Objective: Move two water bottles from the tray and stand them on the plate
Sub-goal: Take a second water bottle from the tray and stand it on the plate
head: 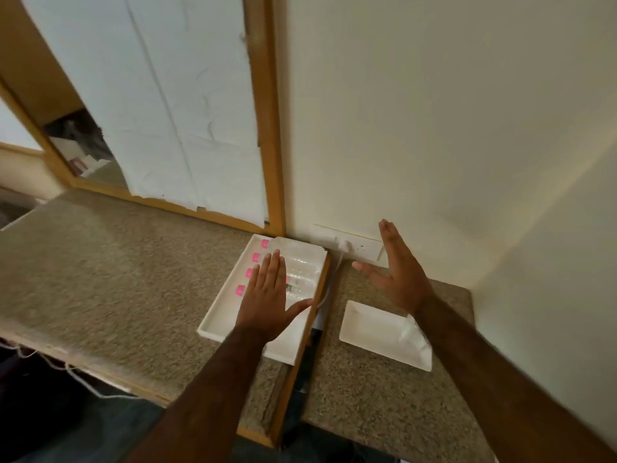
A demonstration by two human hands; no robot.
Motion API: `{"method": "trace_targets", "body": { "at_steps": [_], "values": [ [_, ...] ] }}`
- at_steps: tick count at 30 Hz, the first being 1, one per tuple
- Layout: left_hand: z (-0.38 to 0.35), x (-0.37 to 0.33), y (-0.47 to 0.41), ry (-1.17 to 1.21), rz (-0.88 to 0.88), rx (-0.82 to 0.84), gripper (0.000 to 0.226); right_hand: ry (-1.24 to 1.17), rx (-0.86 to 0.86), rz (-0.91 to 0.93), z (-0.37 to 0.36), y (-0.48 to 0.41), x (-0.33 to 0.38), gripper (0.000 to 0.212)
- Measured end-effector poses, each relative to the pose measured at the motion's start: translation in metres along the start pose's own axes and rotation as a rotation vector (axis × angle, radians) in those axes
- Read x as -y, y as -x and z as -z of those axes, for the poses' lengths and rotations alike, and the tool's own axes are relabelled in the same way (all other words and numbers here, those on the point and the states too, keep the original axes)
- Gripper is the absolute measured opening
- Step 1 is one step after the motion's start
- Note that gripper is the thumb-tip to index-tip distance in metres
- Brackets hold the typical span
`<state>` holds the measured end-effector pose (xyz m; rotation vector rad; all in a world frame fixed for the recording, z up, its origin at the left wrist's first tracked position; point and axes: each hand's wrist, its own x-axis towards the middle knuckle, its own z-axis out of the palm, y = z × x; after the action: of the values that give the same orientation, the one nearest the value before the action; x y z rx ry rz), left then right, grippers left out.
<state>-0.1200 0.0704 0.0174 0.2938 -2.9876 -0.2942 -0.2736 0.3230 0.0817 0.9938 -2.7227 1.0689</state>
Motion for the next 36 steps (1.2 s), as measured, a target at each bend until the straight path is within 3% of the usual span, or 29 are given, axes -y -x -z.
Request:
{"method": "trace_targets", "body": {
  "at_steps": [6, 18, 24, 36],
  "values": [
    [0.011, 0.07, 0.033, 0.017, 0.182, -0.011, 0.119, 0.082, 0.136, 0.073, -0.063, -0.025, 0.034, 0.107],
    [-0.033, 0.141, 0.115, 0.122, 0.524, 0.057, 0.121, 0.281, 0.481, -0.015, -0.186, -0.017, 0.056, 0.081],
    [-0.074, 0.137, 0.142, 0.137, 0.589, 0.194, 0.126, 0.397, 0.52, -0.027, -0.215, -0.014, 0.059, 0.064],
    [-0.097, 0.125, 0.156, 0.053, 0.564, 0.314, 0.132, 0.696, 0.536, 0.006, -0.24, -0.032, 0.082, 0.064]
  ]
}}
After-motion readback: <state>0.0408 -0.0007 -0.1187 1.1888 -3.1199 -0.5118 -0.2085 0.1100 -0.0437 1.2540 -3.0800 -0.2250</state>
